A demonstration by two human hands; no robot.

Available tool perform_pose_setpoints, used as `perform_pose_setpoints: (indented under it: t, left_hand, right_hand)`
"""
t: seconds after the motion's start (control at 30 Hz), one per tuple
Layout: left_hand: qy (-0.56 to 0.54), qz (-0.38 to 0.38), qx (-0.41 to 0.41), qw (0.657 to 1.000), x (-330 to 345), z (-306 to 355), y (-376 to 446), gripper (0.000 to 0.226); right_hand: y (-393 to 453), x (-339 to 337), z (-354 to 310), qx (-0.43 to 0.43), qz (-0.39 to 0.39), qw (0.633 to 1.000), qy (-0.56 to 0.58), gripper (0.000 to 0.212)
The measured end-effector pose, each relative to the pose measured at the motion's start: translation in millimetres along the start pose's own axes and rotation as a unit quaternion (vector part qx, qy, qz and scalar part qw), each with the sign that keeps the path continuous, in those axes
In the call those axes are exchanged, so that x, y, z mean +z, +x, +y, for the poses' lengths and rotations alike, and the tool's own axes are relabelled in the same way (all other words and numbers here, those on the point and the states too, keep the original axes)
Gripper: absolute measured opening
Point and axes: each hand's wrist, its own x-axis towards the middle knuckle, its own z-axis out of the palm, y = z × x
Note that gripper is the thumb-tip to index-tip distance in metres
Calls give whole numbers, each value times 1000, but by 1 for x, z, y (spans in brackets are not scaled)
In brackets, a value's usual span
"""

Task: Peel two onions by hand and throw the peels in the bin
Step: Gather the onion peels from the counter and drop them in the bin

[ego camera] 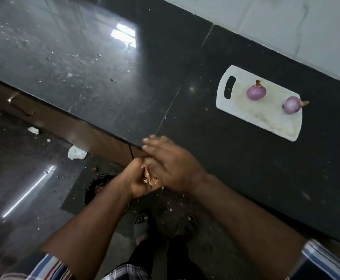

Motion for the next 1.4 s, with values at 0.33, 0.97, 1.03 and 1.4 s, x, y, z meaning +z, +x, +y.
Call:
perform_pose_setpoints:
  t: [0.33, 0.97, 1.03, 1.4]
  left_hand:
    - [-9, -1, 25, 1000, -4, 0, 7, 43]
    - [-29, -9, 23, 999, -10, -21, 23, 28]
    - [-50, -12, 35, 998, -13, -24, 21, 32]
    - [-128, 38, 116, 984, -58, -64, -21, 43]
  right_hand:
    - [-16, 33, -25, 60, 12, 998, -33, 51]
    - [-51, 59, -28, 115, 149, 981, -37, 43]
    - [-45, 64, -33, 106, 116, 987, -12, 43]
    - [-57, 120, -51, 62, 166, 976, 125, 31]
